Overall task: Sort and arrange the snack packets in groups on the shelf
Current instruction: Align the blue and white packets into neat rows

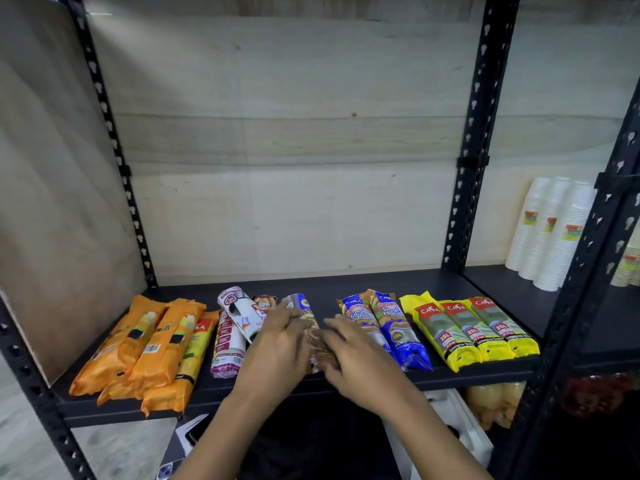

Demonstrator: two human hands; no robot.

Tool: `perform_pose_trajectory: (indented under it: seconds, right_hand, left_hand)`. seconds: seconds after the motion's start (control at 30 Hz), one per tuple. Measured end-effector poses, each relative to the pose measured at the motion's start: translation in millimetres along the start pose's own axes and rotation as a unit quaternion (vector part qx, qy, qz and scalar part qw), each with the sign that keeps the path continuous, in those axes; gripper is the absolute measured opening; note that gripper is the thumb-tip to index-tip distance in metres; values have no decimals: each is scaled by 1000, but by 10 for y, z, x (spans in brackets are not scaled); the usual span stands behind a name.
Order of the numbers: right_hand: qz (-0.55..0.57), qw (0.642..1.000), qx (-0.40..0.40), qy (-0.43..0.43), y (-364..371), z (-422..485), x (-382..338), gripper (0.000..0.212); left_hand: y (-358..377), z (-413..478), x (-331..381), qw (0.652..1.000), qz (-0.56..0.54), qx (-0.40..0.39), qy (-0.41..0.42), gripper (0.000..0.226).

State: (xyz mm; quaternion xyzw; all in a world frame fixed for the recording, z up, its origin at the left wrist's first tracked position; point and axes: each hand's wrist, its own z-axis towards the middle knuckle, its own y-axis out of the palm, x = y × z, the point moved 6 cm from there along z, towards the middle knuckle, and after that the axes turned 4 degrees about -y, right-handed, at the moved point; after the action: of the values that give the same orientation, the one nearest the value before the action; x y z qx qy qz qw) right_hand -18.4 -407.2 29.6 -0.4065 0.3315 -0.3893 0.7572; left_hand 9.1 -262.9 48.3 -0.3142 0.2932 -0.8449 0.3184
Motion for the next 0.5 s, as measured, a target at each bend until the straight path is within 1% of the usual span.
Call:
perform_pose_trajectory:
  seconds: [0.03, 0.1, 0.17, 0.27, 0.33, 0.4, 0.5]
  right_hand:
    - [-22, 999, -31, -22, 84, 10, -66, 64]
    - [-63, 994, -84, -35, 230, 2, -137, 81]
    - [-103, 990, -86, -38, 303, -22, -162, 90]
    - [-142, 987, -58, -40, 350, -45, -156, 100]
    - [-154, 986, -36, -46, 350, -48, -166, 98]
    - [-160, 986, -10, -53, 319, -53, -194, 86]
    - [-144, 988, 6, -49, 292, -72, -209, 71]
  left_hand:
    - [-60, -9, -42, 1000, 5, 7, -1, 23]
    - [-150, -35, -125, 1000, 10, 12, -20, 25]
    - [-185, -72, -202, 999, 17, 20, -34, 26]
    - [-148, -132, -269, 999, 17, 17, -46, 28]
    - [-93, -164, -291, 998, 11, 6, -56, 35]
    - [-35, -189, -297, 998, 9, -5, -58, 41]
    - [10, -207, -286, 999, 10, -11, -53, 36]
